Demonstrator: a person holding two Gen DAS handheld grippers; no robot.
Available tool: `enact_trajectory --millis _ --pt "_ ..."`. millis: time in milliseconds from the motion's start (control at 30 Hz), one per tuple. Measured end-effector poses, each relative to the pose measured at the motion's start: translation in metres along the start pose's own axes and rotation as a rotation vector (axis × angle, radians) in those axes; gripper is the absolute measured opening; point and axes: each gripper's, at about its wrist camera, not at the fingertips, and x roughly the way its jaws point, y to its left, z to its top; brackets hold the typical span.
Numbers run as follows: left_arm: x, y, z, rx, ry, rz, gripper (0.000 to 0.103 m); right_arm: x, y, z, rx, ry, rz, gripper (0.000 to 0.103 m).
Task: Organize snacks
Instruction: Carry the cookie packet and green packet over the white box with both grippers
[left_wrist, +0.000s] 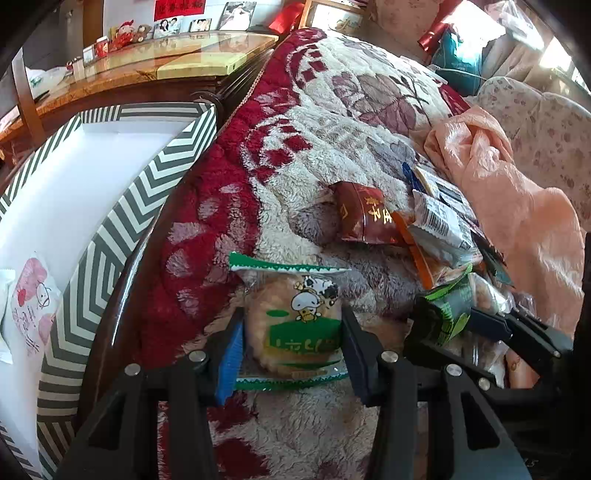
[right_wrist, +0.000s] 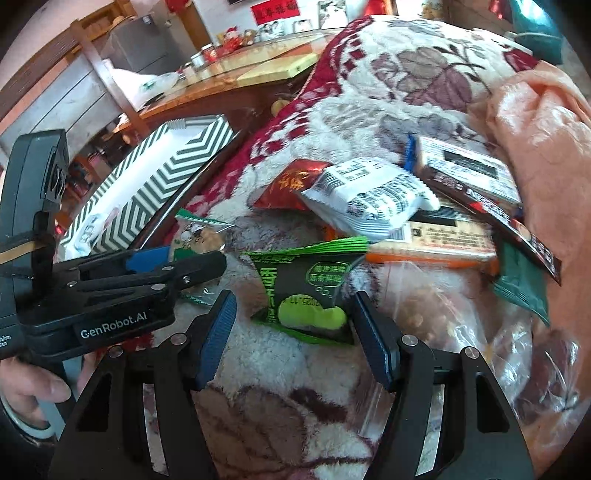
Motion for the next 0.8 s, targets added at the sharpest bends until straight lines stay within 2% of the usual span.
enact_trajectory --millis 67,200,800 --pt "0.0 -0.001 0.0 0.002 -0.002 0.006 0.051 -0.001 0.001 -0.001 -0.029 0.005 -0.008 0.045" --pt "-0.002 -0.001 -0.002 0.002 -0.005 0.022 0.051 -0.009 -0.003 -0.003 -0.032 0.012 0.01 0.04" --pt "-0.036 0.002 -0.01 0.004 -0.067 0.065 0.051 -0.035 0.017 0.003 -0.098 -0.009 0.03 0.039"
